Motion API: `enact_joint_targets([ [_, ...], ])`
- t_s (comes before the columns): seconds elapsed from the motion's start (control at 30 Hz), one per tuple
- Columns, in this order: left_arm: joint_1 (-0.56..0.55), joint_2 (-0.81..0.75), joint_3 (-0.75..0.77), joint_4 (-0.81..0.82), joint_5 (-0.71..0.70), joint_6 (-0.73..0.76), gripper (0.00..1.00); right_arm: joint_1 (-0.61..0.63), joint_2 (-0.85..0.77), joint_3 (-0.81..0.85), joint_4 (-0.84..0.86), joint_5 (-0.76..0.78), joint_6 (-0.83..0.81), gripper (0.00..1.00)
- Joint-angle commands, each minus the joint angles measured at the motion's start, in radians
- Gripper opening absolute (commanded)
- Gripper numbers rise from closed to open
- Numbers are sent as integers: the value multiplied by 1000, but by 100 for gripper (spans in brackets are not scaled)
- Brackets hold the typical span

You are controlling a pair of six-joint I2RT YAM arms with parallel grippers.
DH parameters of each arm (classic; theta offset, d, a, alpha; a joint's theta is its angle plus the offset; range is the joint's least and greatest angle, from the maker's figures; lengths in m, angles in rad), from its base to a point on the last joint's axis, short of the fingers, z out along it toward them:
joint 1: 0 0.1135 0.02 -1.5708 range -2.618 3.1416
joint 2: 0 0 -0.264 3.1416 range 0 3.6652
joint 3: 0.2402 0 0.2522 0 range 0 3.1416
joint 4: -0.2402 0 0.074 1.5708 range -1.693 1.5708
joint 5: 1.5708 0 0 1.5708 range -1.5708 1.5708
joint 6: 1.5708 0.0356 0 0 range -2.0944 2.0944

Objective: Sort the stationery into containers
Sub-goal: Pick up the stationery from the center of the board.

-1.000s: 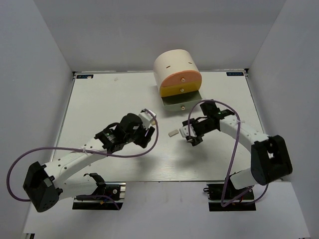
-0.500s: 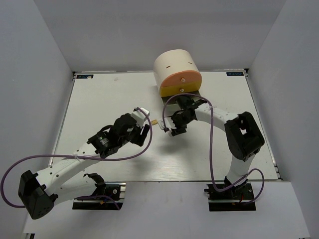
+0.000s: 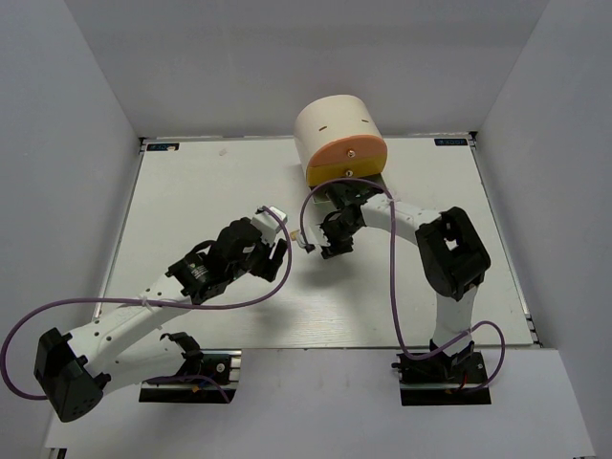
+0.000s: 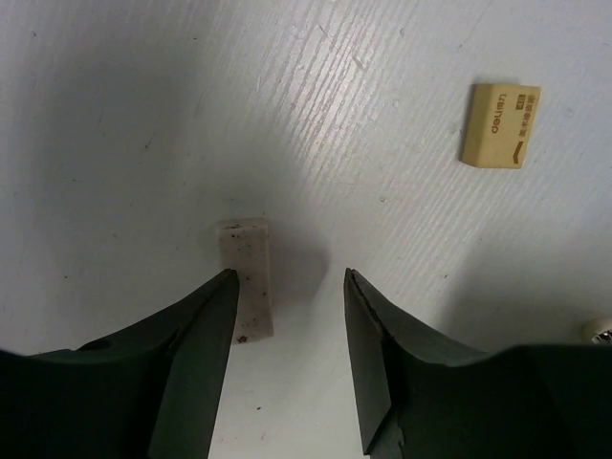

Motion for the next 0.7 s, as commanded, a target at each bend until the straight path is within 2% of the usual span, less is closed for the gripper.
enact_joint_targets([
  [0.0, 0, -26, -8, 16, 21, -7, 79, 13, 32, 20, -26, 47, 16, 53],
  [0.67, 0, -17, -8, 25, 21, -7, 79, 15, 32, -21, -111, 35, 5, 50],
])
